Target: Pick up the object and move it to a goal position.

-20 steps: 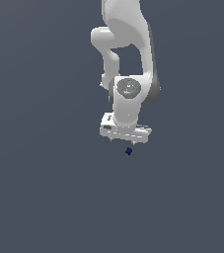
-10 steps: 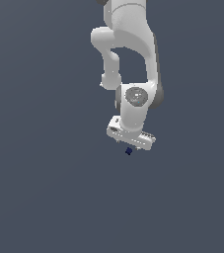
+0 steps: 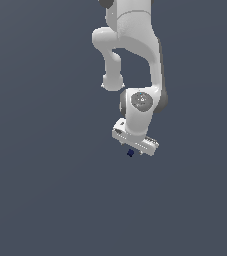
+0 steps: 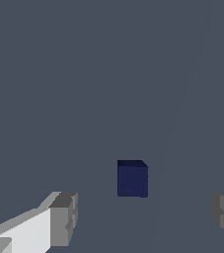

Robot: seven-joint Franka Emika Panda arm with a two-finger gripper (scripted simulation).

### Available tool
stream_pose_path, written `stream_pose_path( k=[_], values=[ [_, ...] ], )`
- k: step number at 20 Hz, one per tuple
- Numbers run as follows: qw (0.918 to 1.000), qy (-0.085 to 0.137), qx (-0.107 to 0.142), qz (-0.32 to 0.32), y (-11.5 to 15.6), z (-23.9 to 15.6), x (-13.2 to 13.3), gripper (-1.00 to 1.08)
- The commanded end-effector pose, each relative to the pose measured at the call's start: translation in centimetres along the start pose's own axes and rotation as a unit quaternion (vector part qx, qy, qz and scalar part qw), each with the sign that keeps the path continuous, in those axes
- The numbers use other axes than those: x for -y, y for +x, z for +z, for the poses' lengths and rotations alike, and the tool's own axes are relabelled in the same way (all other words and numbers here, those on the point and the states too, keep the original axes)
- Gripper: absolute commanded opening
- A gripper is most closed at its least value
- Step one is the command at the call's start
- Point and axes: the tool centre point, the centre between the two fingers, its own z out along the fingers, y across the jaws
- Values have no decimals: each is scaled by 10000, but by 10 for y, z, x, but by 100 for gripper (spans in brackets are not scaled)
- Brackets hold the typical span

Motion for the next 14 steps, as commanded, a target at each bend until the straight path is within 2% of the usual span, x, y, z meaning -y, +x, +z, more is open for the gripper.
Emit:
stream_pose_path(
  k=[1, 8, 14],
  values=[
    [10000, 0, -6, 64, 0, 2, 1, 100],
    [10000, -1, -4, 57, -1, 7, 1, 100],
    [10000, 0, -6, 70, -1, 34, 0, 100]
  ],
)
